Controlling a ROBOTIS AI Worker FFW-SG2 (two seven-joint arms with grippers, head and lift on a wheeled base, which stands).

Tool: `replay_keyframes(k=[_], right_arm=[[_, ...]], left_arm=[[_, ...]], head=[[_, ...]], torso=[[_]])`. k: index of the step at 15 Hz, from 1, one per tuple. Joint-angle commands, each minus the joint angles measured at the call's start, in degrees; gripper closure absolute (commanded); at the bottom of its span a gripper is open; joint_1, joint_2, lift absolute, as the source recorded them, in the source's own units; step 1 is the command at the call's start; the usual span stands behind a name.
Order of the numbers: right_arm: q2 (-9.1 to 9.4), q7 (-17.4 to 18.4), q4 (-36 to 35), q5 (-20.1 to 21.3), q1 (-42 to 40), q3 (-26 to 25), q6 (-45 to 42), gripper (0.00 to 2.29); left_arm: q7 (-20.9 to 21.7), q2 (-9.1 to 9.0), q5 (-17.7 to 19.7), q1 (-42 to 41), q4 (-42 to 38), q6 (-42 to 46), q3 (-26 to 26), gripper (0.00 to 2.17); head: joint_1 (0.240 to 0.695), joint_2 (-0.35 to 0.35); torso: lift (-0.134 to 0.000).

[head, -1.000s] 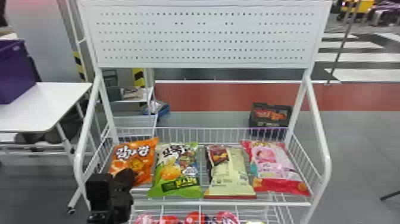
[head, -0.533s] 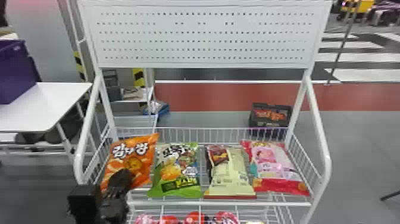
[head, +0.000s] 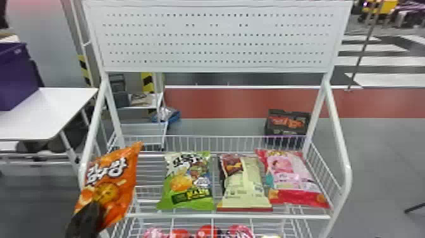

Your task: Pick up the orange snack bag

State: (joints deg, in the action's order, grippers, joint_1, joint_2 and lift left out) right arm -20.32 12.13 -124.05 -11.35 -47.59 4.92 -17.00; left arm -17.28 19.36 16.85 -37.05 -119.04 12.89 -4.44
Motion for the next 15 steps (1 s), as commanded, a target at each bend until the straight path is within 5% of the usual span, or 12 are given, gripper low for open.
replay_keyframes(k=[1,6,15], right_arm=[[0.02,0.0,0.0,0.0,0.1,0.3,0.1,0.14],[0.02,0.0,0.3,0.0,0.3,0.4,0.1,0.14],[-0.24,0.0,0.7,-0.2,0.6,0.4,0.1,0.14]], left_arm=[[0.3,0.06,-0.2,-5.0,-1.3,5.1,0.7,1.66],[0.5,0.85,-2.2,-13.5,-2.5,15.5,0.8,1.66],[0.1,0.85,-2.7,-16.1,-0.1,19.7,0.9,1.66]], head=[[0.499,0.000],[0.499,0.000],[0.499,0.000]], torso=[[0.000],[0.000],[0.000]])
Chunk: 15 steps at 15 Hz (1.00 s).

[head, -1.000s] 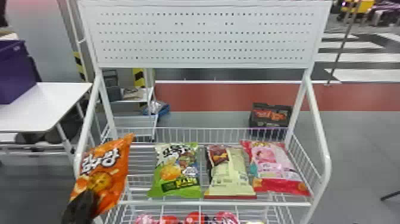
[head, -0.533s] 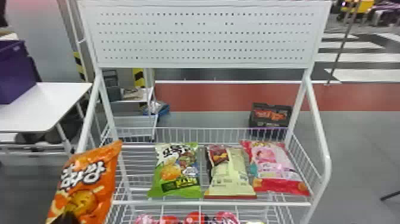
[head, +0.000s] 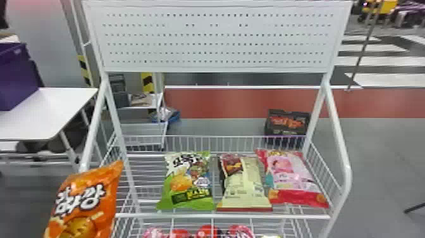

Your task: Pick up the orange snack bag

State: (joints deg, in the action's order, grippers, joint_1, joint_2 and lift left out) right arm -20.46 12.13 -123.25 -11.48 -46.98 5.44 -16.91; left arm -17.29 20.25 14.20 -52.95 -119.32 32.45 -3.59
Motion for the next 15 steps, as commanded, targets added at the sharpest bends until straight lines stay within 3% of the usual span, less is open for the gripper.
replay_keyframes(k=[1,15], right_arm=[[-0.19,0.0,-0.1,0.0,0.0,0.0,0.0,0.14],[-0.28,0.1,-0.2,-0.2,0.0,0.0,-0.2,0.14]], left_arm=[[0.1,-0.03,-0.1,-0.2,0.1,0.1,0.1,1.66],[0.1,-0.03,-1.2,-0.3,0.3,0.1,0.2,1.66]], head=[[0.499,0.000],[0.499,0.000]], torso=[[0.000],[0.000]])
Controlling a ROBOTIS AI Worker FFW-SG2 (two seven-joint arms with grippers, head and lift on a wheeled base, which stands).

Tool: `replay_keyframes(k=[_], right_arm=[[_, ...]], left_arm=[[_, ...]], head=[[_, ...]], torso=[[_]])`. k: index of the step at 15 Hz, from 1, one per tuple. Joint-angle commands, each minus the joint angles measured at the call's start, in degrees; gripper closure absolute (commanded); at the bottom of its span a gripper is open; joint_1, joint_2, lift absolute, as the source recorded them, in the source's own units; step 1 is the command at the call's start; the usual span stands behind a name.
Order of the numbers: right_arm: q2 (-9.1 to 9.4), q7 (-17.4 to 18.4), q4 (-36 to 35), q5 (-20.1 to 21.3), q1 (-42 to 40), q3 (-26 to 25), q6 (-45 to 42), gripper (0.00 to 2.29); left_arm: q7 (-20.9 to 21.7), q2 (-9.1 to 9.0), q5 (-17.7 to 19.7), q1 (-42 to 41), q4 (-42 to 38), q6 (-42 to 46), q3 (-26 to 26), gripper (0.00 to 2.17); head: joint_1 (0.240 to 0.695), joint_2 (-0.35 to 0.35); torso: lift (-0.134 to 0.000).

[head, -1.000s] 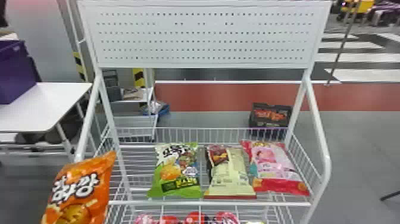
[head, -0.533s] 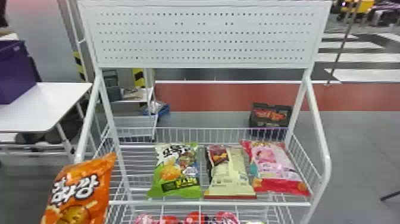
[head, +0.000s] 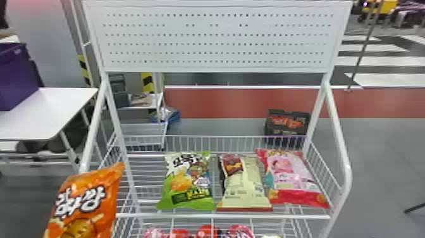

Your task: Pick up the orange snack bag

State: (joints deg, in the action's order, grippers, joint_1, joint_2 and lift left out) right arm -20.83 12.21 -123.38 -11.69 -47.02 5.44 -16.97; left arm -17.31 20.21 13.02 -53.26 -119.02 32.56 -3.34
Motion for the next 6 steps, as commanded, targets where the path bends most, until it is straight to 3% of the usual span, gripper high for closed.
replay_keyframes(k=[1,6], right_arm=[[0.09,0.0,0.0,0.0,0.0,0.0,-0.1,0.14],[0.17,0.0,0.1,0.0,0.0,0.0,0.1,0.14]], left_arm=[[0.2,0.00,0.0,0.1,0.1,0.0,0.0,1.66],[0.3,0.00,0.0,0.1,0.5,0.0,0.0,1.66]], head=[[0.499,0.000],[0.499,0.000]], torso=[[0.000],[0.000]])
